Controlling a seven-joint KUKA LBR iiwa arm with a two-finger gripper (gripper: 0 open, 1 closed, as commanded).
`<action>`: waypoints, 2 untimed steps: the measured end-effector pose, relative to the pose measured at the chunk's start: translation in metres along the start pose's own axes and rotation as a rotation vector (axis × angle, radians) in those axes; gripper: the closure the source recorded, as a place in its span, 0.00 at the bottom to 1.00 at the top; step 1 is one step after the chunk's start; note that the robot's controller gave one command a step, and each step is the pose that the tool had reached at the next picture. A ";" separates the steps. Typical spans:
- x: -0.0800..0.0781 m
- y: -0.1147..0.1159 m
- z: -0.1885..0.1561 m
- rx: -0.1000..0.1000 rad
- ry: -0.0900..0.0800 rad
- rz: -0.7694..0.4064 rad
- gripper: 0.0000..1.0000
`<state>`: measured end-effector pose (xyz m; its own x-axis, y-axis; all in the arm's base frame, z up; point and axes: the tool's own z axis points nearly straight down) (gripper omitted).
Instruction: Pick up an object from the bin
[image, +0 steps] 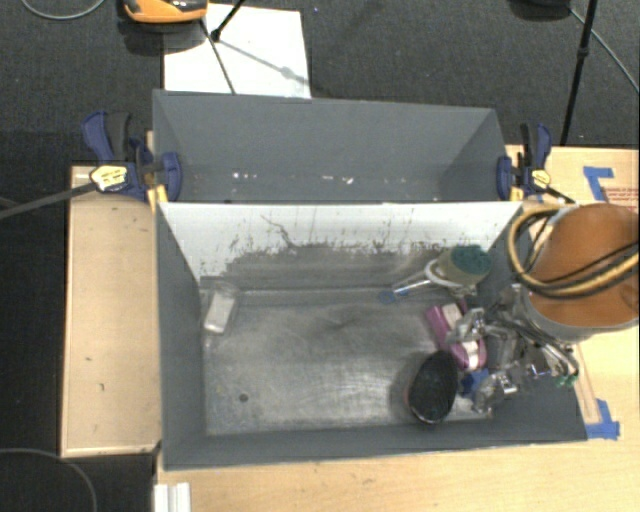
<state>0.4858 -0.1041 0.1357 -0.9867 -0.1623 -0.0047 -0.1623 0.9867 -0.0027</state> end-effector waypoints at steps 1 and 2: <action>0.004 0.002 0.057 -0.001 -0.010 -0.054 0.00; 0.007 0.002 0.056 -0.002 0.000 -0.050 1.00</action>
Offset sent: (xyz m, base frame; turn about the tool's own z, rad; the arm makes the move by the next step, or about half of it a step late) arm -0.0077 0.0008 -0.0566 -0.0581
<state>0.4789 -0.1033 0.0794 -0.9773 -0.2117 -0.0044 -0.2117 0.9773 -0.0005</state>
